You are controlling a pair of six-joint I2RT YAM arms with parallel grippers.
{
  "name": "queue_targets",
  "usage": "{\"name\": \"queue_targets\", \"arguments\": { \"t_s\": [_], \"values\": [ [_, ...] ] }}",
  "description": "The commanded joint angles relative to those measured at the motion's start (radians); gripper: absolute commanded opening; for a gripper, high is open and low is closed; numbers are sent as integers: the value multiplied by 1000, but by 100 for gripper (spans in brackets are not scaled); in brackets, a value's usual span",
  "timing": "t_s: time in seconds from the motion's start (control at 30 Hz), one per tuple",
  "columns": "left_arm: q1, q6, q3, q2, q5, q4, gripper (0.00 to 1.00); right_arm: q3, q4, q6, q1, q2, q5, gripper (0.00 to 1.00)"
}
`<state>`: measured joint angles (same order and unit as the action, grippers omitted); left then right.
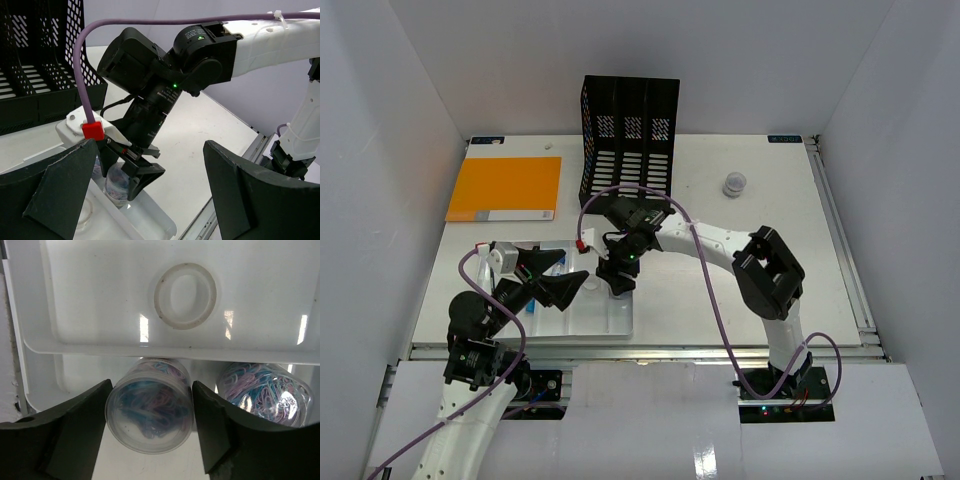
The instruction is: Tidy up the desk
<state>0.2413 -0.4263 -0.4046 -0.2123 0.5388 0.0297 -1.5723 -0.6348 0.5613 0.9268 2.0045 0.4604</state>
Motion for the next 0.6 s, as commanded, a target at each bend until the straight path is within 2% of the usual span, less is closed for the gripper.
{"name": "queue_targets", "arguments": {
  "t_s": [0.0, 0.2, 0.37, 0.57],
  "values": [
    [-2, 9, -13, -1, 1, 2, 98, -3, 3, 5, 7, -19, -92, 89],
    [-2, 9, -14, 1, -1, 3, 98, -6, -4, 17, 3, -91, -92, 90],
    [-2, 8, -14, 1, 0, 3, 98, -11, -3, 17, -69, -198, -102, 90],
    [-2, 7, -11, -7, 5, -6, 98, 11, 108, -99, -349, -270, -180, 90]
  ]
}}
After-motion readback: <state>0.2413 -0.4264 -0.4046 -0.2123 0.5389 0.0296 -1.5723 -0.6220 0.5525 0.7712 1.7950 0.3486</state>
